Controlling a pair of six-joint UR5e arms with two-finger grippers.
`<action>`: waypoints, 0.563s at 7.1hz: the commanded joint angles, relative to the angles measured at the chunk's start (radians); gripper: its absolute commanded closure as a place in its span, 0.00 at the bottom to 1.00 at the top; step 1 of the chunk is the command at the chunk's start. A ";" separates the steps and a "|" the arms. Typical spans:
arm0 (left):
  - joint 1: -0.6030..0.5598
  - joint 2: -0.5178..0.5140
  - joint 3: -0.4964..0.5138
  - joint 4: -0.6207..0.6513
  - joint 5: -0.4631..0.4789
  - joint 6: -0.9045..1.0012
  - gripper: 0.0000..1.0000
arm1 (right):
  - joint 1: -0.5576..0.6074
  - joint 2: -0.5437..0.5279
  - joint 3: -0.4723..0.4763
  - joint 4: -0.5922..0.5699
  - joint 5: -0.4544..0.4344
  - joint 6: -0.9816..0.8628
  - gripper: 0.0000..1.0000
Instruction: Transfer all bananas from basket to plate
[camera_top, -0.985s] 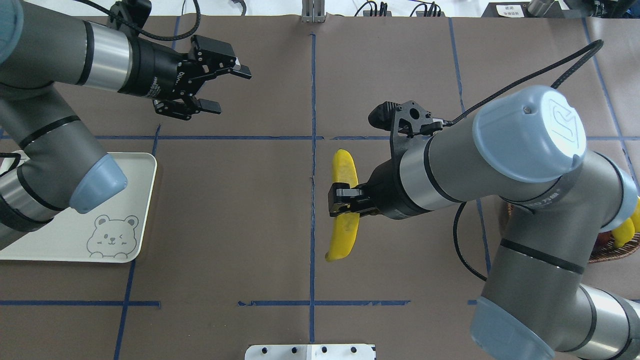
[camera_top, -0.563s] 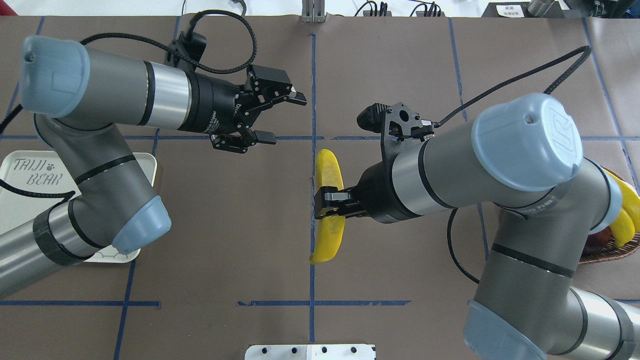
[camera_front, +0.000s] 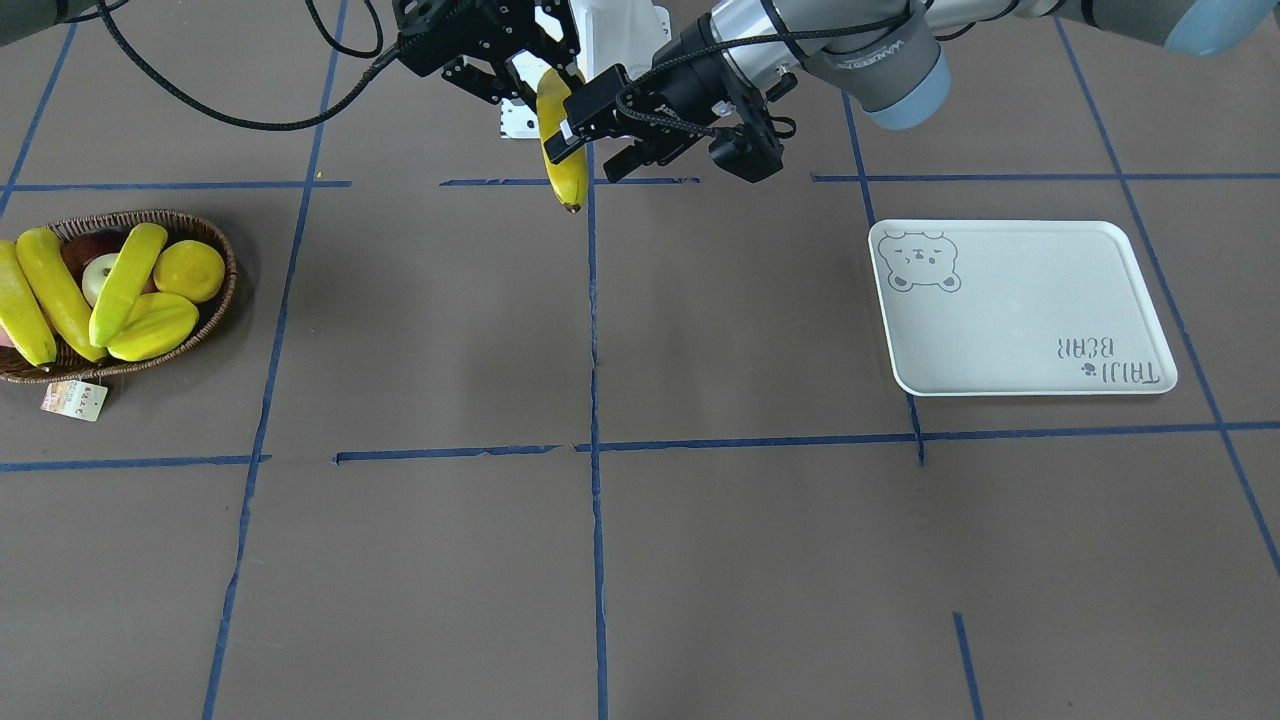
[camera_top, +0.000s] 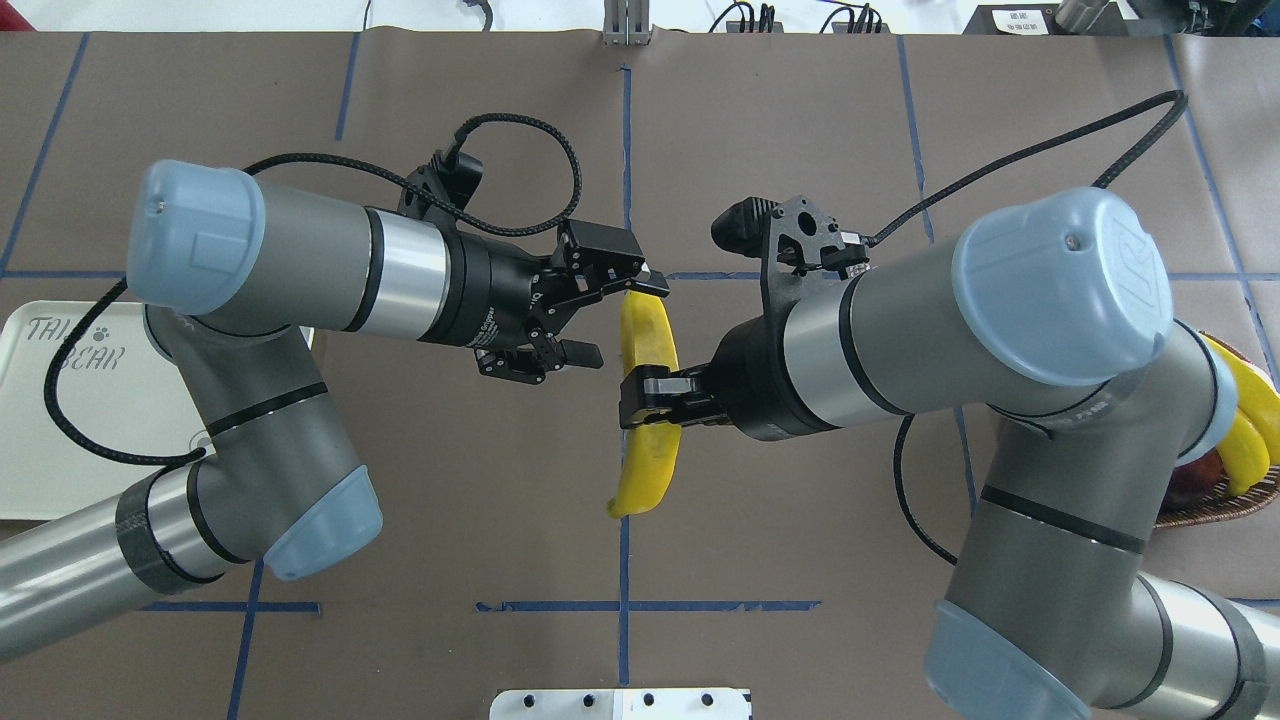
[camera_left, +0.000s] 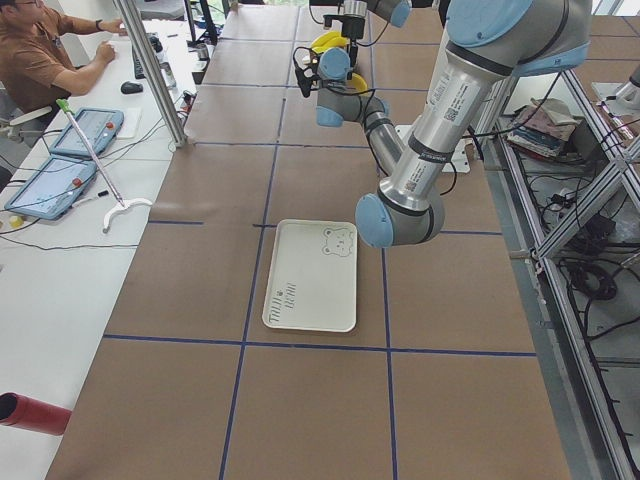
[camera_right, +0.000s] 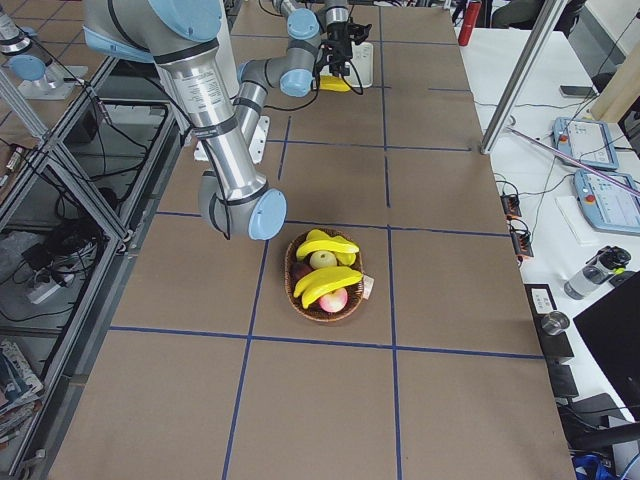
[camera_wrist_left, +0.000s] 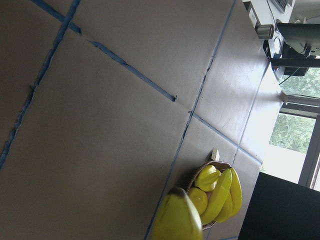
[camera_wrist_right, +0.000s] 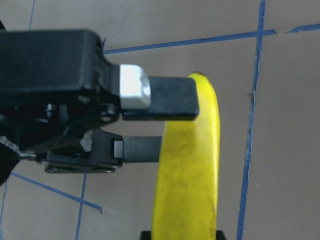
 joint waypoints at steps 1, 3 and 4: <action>0.025 -0.010 0.000 -0.001 0.000 0.002 0.02 | -0.001 -0.001 0.000 0.005 -0.005 0.000 0.99; 0.046 -0.020 0.000 -0.001 0.015 0.002 0.12 | -0.001 0.000 0.000 0.005 -0.005 0.001 0.99; 0.048 -0.022 0.000 -0.001 0.015 0.002 0.42 | -0.001 0.000 0.001 0.005 -0.005 0.001 0.99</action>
